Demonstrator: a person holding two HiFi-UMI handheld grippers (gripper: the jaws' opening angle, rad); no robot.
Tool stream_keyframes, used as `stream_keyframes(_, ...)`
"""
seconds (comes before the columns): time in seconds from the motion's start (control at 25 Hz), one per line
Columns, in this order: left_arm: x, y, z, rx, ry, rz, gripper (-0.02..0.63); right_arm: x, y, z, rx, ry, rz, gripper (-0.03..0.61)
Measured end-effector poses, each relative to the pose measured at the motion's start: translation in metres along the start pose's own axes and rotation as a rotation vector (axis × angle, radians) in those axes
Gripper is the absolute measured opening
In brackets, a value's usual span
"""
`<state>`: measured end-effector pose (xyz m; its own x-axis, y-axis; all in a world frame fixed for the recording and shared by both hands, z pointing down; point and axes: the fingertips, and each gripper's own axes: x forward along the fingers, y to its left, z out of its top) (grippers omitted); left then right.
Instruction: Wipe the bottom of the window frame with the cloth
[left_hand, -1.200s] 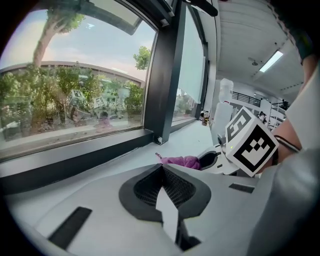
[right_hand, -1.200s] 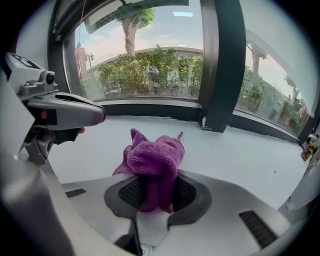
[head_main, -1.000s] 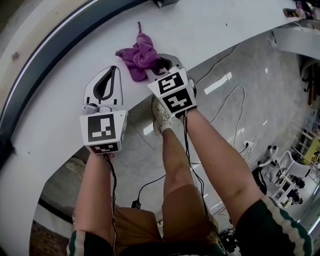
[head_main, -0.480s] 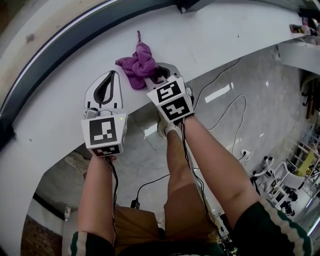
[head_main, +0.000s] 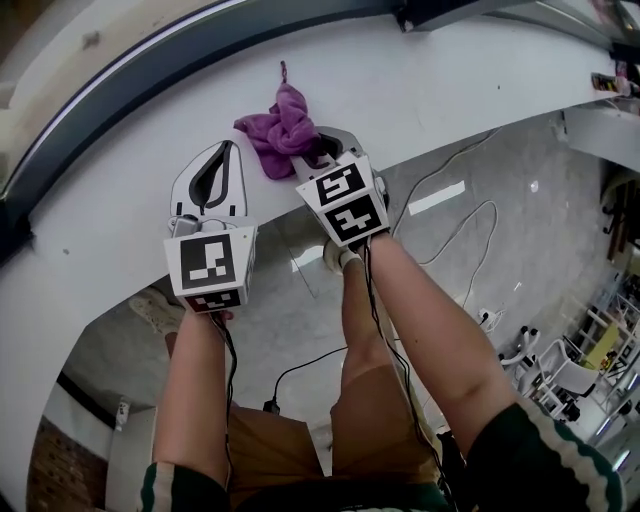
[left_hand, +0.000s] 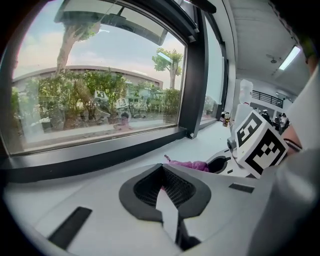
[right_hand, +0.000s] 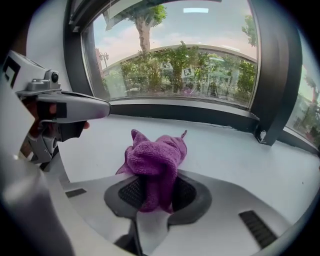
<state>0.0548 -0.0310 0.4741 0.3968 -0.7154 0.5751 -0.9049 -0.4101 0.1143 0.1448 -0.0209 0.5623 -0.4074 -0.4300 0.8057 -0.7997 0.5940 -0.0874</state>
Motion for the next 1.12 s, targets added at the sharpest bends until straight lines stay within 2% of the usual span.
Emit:
stream_keyframes(0.24, -0.009, 0.018, -0.007, -0.021, -0.005, 0.032, 0.009, 0.010, 0.015, 0.001, -0.033, 0.016, 0.024, 0.112)
stream_keyframes(0.76, -0.068, 0.079, -0.026, -0.048, -0.008, 0.102, 0.009, 0.025, 0.091, 0.019, -0.063, 0.036, 0.078, 0.112)
stream_keyframes(0.96, -0.066, 0.081, -0.030, -0.062, 0.001, 0.125, 0.009, 0.029, 0.088, 0.018, -0.078, 0.042, 0.097, 0.112)
stream_keyframes(1.12, -0.086, 0.106, -0.041, -0.078, 0.000, 0.148, 0.009, 0.039, 0.115, 0.029, -0.091, 0.038, 0.109, 0.112)
